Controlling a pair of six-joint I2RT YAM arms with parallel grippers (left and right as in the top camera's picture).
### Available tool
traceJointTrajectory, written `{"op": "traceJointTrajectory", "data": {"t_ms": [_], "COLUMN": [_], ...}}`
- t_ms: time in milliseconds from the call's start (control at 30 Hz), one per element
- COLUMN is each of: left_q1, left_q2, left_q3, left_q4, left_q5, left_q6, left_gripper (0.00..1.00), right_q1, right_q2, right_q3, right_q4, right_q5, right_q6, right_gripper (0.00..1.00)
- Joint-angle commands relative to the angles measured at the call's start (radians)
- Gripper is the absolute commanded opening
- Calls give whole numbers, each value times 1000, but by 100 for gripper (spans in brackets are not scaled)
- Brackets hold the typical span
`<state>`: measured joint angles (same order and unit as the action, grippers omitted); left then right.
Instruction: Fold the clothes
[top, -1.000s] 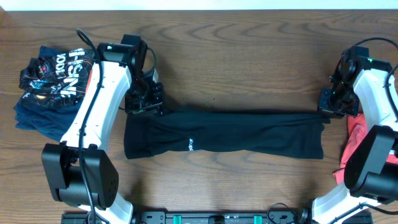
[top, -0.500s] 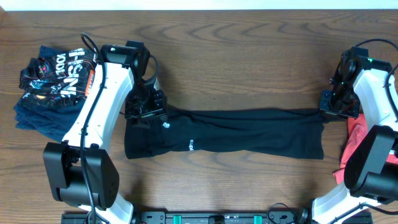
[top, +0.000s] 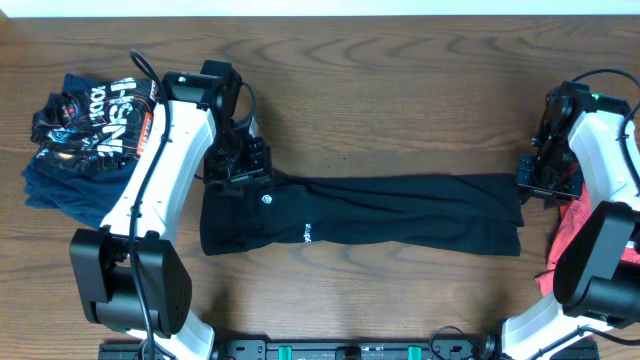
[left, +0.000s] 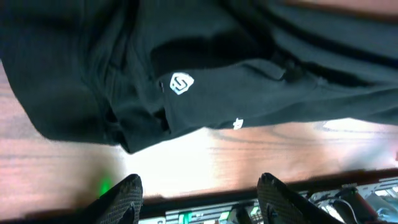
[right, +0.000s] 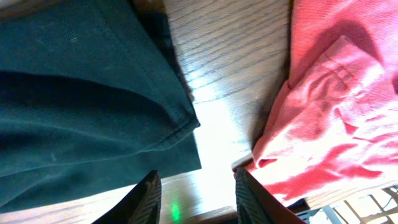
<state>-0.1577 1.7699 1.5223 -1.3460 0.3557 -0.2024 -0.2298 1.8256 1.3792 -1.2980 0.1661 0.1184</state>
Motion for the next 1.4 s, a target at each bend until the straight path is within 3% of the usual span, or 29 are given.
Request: {"op": "traceJointTrajectory", "data": {"t_ms": [0,100,200,267,700,867,967,1033,1367], "left_q1": [-1,-1,-1,-1,-1,-1,-1,-1,-1], "left_q2": [1,2,2,2,3,3,3,3,3], "left_q3": [-2,-8,-26,-37,-47,-47,-47,-47,-47], "left_q4": [2,2,2,3,27,29,32,32,58], "left_q5": [-16,-16,-16,-16,-16,-16,-16,-16,-16], "left_q6": [10,11,11,11,11,11,11,11,11], "left_gripper": [61,61,61,61,61,61,61,61,61], "right_q1": [-14,-14,-14,-14,-14,-14,-14,-14,-108], "right_q2": [-10,-10,-8,-7,-7,-7,-7,-8,-8], "right_q3": [5,-11,-63,-113,-384,-464,-478,-470,-135], "right_q4": [-4,3,46,92,435,515,553,566,402], "right_q5": [27,-32,-62,-95,-275,-275,-275,-275,-30], "right_q6": [5,7,7,6,8,8,8,8,52], "right_gripper": [41,47,63,69,70,59,18,1,1]}}
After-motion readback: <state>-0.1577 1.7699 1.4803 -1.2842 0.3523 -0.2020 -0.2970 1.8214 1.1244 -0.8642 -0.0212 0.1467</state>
